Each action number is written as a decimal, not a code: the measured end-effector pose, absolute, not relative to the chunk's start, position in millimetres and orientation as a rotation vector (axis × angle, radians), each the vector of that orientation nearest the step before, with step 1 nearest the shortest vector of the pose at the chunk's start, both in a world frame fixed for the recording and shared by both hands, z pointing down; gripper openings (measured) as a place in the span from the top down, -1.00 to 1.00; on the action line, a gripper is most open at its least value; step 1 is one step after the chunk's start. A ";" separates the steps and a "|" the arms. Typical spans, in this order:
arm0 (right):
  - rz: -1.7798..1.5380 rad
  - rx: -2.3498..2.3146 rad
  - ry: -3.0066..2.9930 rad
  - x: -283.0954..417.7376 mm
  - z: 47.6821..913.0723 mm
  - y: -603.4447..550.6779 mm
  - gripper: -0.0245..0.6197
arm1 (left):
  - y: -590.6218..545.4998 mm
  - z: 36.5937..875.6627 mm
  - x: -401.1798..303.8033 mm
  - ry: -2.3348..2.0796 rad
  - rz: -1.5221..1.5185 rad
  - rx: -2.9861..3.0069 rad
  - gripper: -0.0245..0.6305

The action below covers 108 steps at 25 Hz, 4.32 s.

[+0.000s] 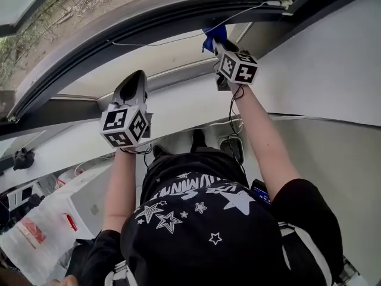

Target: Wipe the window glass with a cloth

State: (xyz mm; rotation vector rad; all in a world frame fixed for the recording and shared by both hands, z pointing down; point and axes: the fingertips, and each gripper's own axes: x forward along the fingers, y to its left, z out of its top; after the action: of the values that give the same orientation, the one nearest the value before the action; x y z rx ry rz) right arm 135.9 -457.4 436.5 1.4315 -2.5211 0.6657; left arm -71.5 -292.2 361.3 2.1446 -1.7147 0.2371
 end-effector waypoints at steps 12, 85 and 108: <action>0.789 1.626 -2.442 219.9 447.2 -469.1 0.70 | -297.7 367.1 -1.7 -1.645 0.233 2.198 0.90; 0.685 1.212 -2.559 -84.8 541.9 -349.7 0.70 | -175.5 494.1 -207.2 -1.714 0.239 2.106 0.90; 0.734 1.719 -2.338 200.5 556.0 -442.0 0.70 | -261.6 502.6 -0.7 -1.466 0.290 2.289 0.90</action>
State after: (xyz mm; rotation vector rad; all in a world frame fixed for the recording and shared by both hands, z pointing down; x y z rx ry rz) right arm 200.5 -442.0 556.0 1.7186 -2.3376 0.7339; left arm -0.7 -261.6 502.6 2.2893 -1.4658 0.2901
